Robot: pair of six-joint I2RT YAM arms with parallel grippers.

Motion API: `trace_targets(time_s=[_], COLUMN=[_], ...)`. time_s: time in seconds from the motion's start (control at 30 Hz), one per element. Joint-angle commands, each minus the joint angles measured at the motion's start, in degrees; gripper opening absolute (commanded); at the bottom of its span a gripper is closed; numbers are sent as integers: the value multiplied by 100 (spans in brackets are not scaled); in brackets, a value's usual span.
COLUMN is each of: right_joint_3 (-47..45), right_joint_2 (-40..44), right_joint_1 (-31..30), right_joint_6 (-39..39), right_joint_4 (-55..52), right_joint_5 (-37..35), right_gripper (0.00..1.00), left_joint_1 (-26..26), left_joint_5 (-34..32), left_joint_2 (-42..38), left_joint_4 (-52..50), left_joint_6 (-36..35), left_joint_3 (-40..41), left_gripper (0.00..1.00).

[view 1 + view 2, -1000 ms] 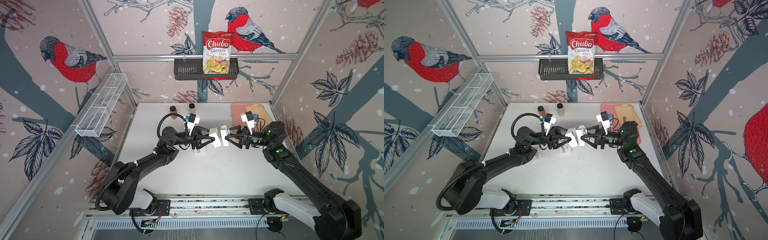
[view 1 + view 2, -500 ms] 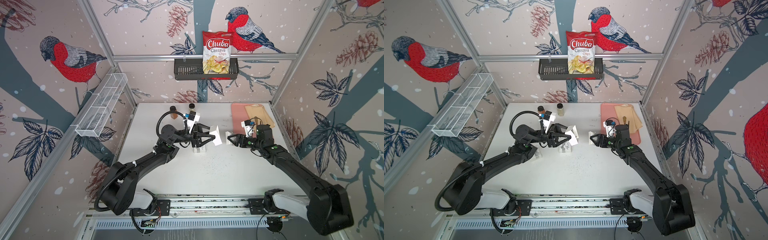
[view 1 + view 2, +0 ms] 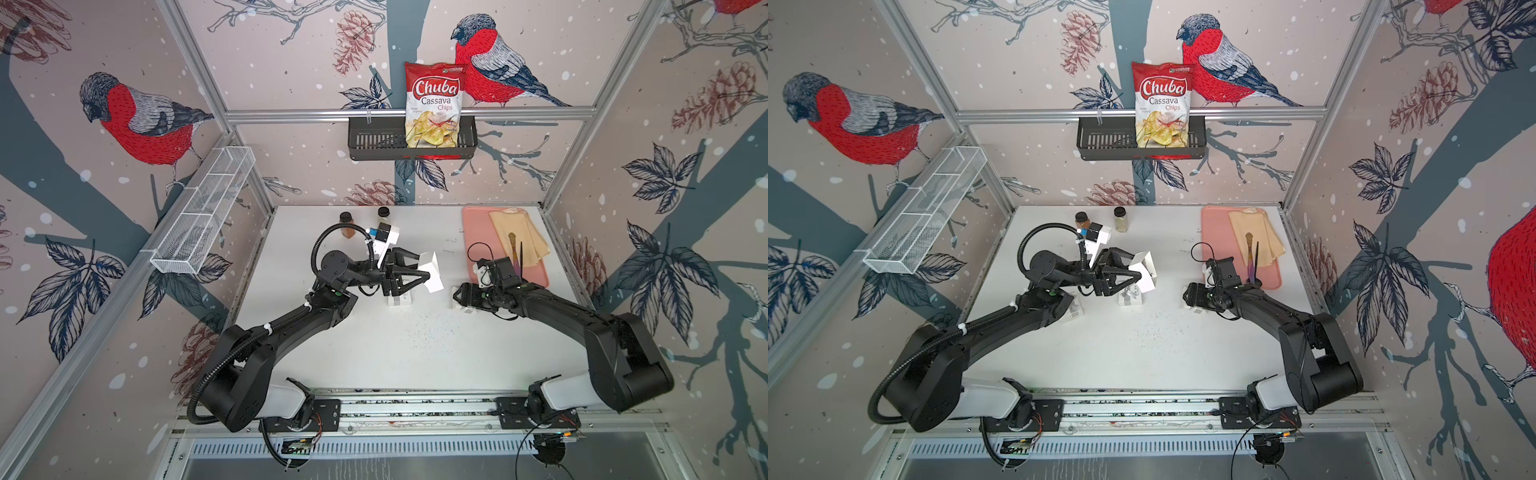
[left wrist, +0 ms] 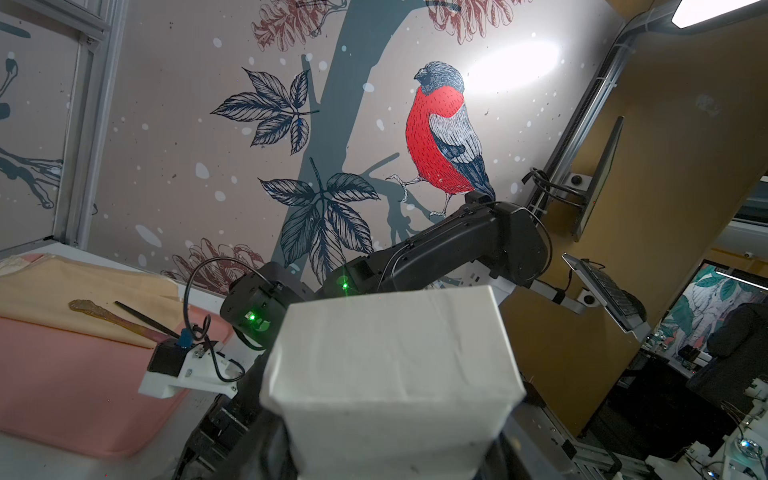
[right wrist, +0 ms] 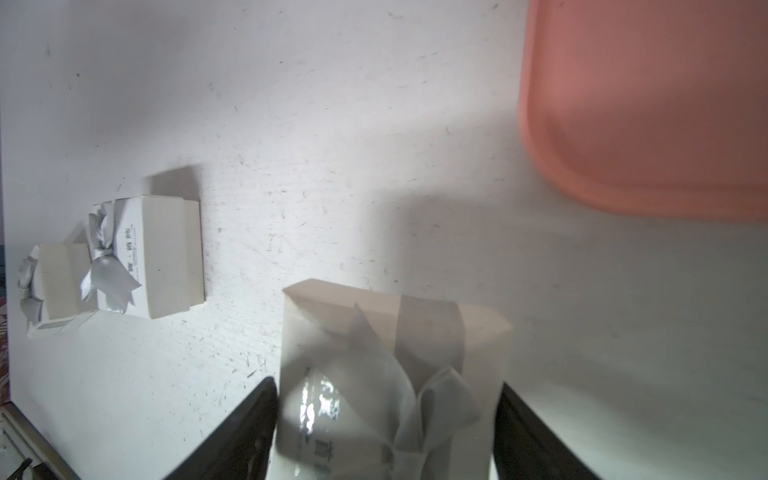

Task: Take the necklace out of the lift-off lid jewelry box
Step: Place the lid at the center of the board, then place the jewelry box at the center of the board.

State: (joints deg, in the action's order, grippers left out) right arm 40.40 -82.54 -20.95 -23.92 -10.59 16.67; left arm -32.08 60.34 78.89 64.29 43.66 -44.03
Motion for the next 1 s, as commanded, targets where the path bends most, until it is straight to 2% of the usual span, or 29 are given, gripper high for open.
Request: trace_targets(time_s=[0.0, 0.17, 0.2, 0.37, 0.47, 0.73, 0.97], right_joint_3=[170, 422, 402, 29, -68, 266, 474], right_joint_2=[48, 355, 532, 1809, 2349, 2534, 2543], right_joint_1=[-9, 1, 12, 38, 13, -439, -888], right_joint_6=[249, 344, 416, 331, 92, 461, 705], right_joint_4=[-242, -395, -242, 1648, 2578, 2559, 2604], right_joint_5=[-189, -27, 250, 2603, 3425, 4202, 4316], right_gripper=[83, 82, 80, 68, 60, 38, 32], left_joint_1=[8, 7, 5, 1, 5, 3, 1], left_joint_5=[128, 150, 159, 410, 536, 533, 435], left_joint_2=[-91, -250, -288, -390, -481, -702, -773], left_joint_4=[398, 397, 362, 473, 574, -83, -241], left_joint_6=[51, -91, -143, -165, -118, -615, -694], left_joint_3=[75, 206, 233, 330, 360, 312, 335], left_gripper=[59, 60, 60, 60, 60, 61, 62])
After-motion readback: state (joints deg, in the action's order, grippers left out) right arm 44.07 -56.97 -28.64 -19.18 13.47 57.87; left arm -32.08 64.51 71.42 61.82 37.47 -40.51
